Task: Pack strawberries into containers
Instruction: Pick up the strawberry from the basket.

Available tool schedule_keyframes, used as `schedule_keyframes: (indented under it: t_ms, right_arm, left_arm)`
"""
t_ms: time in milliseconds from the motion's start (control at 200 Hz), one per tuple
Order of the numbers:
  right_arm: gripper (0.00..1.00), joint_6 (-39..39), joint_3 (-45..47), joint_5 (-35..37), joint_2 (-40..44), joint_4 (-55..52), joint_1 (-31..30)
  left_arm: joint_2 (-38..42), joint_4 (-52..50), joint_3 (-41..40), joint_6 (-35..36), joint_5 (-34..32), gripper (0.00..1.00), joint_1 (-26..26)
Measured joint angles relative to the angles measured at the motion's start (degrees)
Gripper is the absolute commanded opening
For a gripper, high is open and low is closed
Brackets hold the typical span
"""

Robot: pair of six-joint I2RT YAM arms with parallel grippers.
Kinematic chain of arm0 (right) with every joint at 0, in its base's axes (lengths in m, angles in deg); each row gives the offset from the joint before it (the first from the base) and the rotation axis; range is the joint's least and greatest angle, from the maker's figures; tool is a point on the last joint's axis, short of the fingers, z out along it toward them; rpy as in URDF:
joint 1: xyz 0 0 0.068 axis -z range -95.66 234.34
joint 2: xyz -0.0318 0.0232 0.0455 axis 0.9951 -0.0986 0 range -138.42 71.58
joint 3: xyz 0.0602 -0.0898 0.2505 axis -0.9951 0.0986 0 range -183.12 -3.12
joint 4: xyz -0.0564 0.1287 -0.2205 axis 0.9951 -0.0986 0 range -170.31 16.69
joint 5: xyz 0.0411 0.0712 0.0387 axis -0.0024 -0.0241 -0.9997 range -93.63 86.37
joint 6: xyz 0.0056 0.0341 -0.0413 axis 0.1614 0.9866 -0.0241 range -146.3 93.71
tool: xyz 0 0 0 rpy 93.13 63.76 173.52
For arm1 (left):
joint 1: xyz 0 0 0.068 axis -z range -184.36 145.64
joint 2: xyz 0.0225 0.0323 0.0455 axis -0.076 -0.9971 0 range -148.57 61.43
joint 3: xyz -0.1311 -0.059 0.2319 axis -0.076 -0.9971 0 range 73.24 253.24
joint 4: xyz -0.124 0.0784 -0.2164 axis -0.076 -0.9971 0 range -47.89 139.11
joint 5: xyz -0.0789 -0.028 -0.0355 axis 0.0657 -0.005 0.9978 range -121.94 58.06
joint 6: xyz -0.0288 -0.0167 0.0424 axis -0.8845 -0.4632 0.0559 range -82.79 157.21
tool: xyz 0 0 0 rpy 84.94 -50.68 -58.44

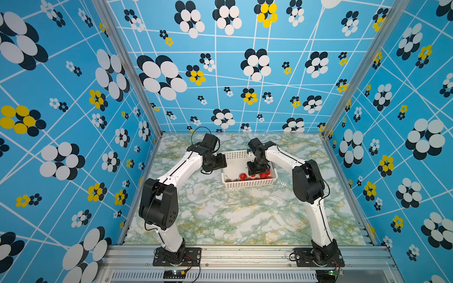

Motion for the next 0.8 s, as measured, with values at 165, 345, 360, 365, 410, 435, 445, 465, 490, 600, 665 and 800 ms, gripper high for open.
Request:
schedule_keyframes:
  t_ms: [165,345,360,365,410,435,445,465,490,600,665,800]
  right_arm:
    - [0.18,0.0,0.0,0.3,0.5,0.0,0.0]
    - [0.17,0.4,0.1,0.3,4.6,0.0,0.0]
    - [0.17,0.4,0.1,0.3,5.1,0.1,0.0]
    - [0.17,0.5,0.1,0.3,5.4,0.1,0.0]
    - [0.17,0.6,0.2,0.3,7.1,0.2,0.0]
    - [0.17,0.7,0.2,0.2,7.9,0.2,0.0]
    - [0.17,0.8,0.2,0.3,8.3,0.2,0.0]
    - [0.17,0.9,0.2,0.2,9.1,0.2,0.0]
    - [0.17,1.2,0.2,0.2,9.9,0.2,0.0]
    - [0.17,1.9,0.8,-0.3,13.3,0.4,-0.3]
    - [0.17,2.0,2.0,-0.4,15.3,0.3,-1.1]
    - [0.18,2.9,6.9,-1.0,20.8,0.2,-5.1]
  left_arm:
    - [1.0,0.2,-1.0,0.0,0.0,0.72,0.0]
    - [2.5,0.2,-2.0,0.0,0.0,0.72,-0.3]
    - [2.6,0.2,-2.1,0.0,0.0,0.72,-0.3]
    - [2.6,0.2,-2.1,0.0,0.0,0.72,-0.3]
    - [3.0,0.2,-2.5,0.0,0.0,0.72,-0.4]
    - [3.2,0.2,-2.7,0.0,0.0,0.72,-0.4]
    - [3.3,0.2,-2.8,0.0,0.0,0.72,-0.4]
    - [3.5,0.2,-2.9,0.0,0.0,0.72,-0.4]
    - [3.7,0.2,-3.1,0.0,0.0,0.71,-0.4]
    - [5.2,0.3,-4.5,0.0,0.0,0.71,-0.4]
    - [6.7,0.2,-6.1,0.0,0.0,0.71,-0.4]
    - [10.7,0.1,-9.9,-0.4,-0.1,0.71,-0.4]
